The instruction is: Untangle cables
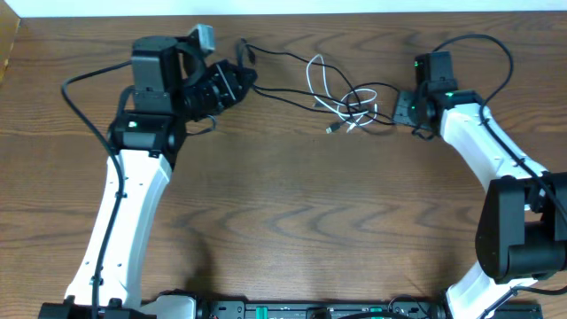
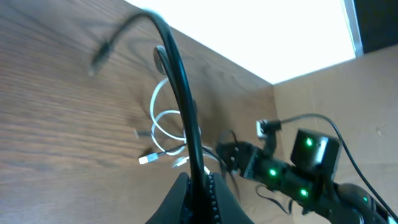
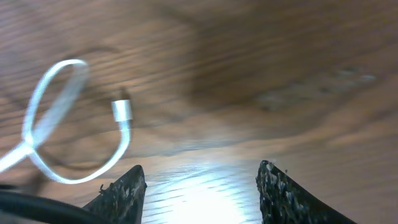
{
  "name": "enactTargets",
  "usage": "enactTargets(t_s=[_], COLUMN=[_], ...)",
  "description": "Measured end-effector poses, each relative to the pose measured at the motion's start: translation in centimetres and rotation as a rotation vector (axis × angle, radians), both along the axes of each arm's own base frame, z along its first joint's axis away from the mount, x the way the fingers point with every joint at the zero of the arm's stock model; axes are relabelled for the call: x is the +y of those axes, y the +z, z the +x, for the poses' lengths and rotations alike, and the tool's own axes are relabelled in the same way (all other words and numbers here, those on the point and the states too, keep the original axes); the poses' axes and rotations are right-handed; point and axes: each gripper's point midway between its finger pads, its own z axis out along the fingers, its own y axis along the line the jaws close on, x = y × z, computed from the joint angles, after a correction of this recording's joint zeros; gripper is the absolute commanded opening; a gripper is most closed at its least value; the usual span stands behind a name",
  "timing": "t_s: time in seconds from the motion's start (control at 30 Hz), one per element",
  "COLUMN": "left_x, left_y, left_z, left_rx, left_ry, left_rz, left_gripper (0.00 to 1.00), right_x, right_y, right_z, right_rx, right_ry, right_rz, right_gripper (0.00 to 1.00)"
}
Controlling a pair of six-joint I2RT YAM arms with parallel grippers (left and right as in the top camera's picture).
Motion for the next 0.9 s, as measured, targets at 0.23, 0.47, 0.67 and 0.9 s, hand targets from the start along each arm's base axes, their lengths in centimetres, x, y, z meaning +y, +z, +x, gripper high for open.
enactTargets(t_s=[0.23, 0.47, 0.67, 0.9], left_x=[4.5, 7.7, 9.6, 11.1], left_y=[-0.4, -2.4, -4.0, -4.8], left_z=[1.0, 0.8, 0.4, 0.3], left_rx=[-0.002, 0.06, 0.105, 0.116], left_ry=[0.101, 0.193, 0.263, 0.312], left_rz=[0.031, 0.119, 0.225, 0.314], left_gripper=[0.08, 0.07, 0.07, 0.08], right_x=[-6.6, -10.6, -13.1, -16.9], right_y=[-0.3, -0.4, -0.3, -0.4], right_z=[-0.8, -1.2, -1.5, -2.4], right_rx=[0.035, 0.04, 0.036, 0.03], right_ry=[-0.136, -0.2, -0.224, -0.276], right_rz=[-0.064, -0.067, -0.063, -0.015], right_gripper=[0.52, 0.51, 0.52, 0.52])
